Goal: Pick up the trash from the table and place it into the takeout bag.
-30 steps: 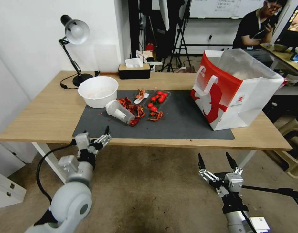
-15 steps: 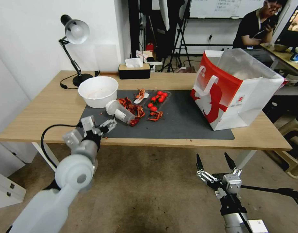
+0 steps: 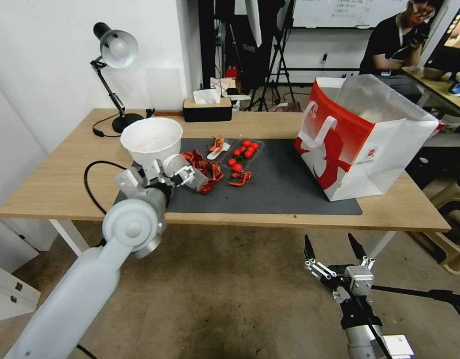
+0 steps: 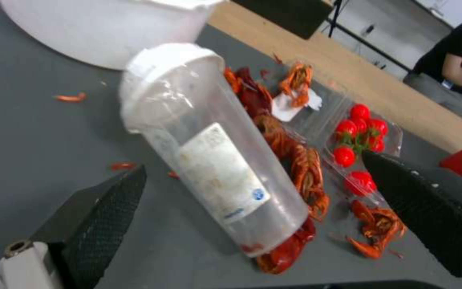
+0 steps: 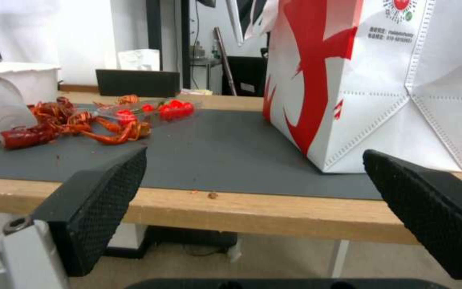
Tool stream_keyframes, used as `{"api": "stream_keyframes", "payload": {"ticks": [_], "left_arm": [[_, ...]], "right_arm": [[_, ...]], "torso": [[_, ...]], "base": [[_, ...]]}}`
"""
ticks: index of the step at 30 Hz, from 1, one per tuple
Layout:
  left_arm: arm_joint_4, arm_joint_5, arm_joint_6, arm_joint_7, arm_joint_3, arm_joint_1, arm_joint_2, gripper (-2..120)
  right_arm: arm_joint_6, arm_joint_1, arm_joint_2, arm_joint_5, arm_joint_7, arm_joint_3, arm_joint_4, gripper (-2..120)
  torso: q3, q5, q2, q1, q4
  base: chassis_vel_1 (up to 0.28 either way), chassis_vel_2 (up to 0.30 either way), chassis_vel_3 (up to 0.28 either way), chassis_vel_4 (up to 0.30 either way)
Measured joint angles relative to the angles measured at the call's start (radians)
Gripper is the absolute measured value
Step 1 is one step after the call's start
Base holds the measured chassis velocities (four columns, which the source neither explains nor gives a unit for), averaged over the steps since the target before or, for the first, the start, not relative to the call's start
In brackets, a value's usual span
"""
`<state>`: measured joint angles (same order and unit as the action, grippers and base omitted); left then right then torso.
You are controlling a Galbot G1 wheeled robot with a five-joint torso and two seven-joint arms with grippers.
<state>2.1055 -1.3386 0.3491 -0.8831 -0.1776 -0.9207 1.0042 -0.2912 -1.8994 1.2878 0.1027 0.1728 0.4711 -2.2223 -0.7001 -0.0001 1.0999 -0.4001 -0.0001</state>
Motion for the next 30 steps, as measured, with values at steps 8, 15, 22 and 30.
{"api": "stream_keyframes", "payload": {"ticks": [8,15,22,30], "left_arm": [[-0.059,-0.091,0.014,-0.075,0.085,0.123,0.026,100],[-0.134,-0.101,0.041,-0.132,0.171,0.219,0.049,100],[-0.192,-0.132,0.091,-0.269,0.214,0.294,0.065,100],[-0.268,-0.173,0.095,-0.294,0.23,0.344,0.105,100]], "right_arm": [[0.002,0.002,0.004,0.001,0.003,0.004,0.006,100],[0.002,0.002,0.003,0.009,0.005,0.013,0.014,100],[-0.001,0.005,0.002,0.018,0.005,0.018,0.027,100],[-0.002,0.013,-0.003,0.036,0.005,0.024,0.044,100]], "torso": [[0.0,0.0002,0.0,0.0,0.0],[0.0,0.0001,0.0,0.0,0.0001],[0.0,0.0,0.0,0.0,0.0002],[0.0,0.0001,0.0,0.0,0.0001]], "base": [[0.0,0.0,0.0,0.0],[0.0,0.0,0.0,0.0],[0.0,0.0,0.0,0.0],[0.0,0.0,0.0,0.0]]}}
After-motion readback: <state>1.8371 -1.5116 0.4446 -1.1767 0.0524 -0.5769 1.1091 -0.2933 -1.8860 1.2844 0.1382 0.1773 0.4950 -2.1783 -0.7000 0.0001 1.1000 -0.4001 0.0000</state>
